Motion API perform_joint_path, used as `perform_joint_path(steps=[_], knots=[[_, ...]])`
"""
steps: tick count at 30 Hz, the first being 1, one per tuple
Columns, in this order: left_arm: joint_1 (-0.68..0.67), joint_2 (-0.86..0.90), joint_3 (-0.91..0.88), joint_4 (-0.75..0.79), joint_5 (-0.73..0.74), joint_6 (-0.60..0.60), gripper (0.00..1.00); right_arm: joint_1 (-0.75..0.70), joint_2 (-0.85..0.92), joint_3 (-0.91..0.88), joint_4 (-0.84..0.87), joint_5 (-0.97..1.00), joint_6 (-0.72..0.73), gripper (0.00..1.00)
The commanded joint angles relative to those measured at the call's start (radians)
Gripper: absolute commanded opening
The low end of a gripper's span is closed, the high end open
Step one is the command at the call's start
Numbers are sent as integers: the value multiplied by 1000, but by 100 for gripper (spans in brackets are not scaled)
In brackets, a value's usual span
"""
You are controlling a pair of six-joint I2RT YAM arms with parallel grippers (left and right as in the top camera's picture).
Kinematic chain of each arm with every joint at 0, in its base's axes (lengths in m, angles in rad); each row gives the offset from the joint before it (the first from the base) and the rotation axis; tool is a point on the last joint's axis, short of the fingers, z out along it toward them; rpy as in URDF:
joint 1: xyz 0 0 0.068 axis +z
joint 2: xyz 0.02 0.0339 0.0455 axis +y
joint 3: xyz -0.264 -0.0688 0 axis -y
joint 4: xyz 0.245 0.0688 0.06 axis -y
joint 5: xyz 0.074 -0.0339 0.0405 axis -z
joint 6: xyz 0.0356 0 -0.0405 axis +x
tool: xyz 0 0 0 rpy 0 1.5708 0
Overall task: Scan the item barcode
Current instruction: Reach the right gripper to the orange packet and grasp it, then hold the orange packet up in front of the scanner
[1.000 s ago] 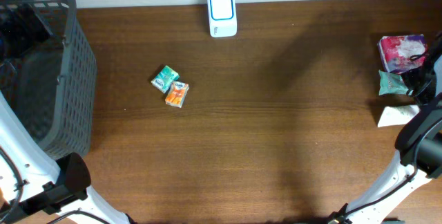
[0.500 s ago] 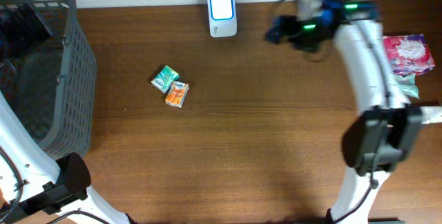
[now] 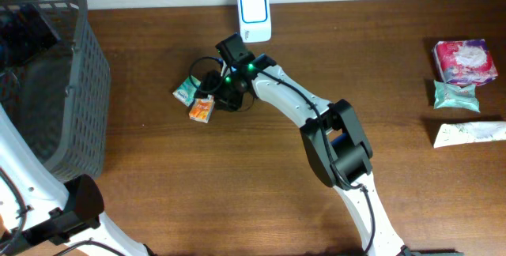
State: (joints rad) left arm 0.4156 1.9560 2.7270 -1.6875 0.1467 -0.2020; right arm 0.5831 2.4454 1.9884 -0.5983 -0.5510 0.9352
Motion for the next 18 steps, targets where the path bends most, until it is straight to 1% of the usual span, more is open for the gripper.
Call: perform_joint_path(steps=[1,6,7,8,10,11,12,13,14,15,17,18], knots=[[6,-19,0,0,3,10,99,1,0,-62,-3,47,101,54],[6,-19,0,0,3,10,99,11,0,-138,57,47,102,52],[6,-19,0,0,3,10,99,13,0,-138,71,42,102,33],[6,-19,0,0,3,9,99,12,0,-138,82,33,102,29],[6,-19,0,0,3,10,99,12,0,-138,110,24,102,29],[6,-19,0,0,3,10,99,13,0,-138,132,24,102,35],[6,-19,0,0,3,10,99,13,0,-138,131,26,101,38],[6,-19,0,0,3,10,99,13,0,-138,130,29,89,37],[6,-19,0,0,3,10,99,12,0,-138,127,27,66,14],[6,-19,0,0,3,10,99,12,0,-138,130,5,45,4],[6,-19,0,0,3,10,99,-3,-1,-137,182,-122,-4,4],[6,-19,0,0,3,10,99,-22,-3,-137,236,-256,-78,4]])
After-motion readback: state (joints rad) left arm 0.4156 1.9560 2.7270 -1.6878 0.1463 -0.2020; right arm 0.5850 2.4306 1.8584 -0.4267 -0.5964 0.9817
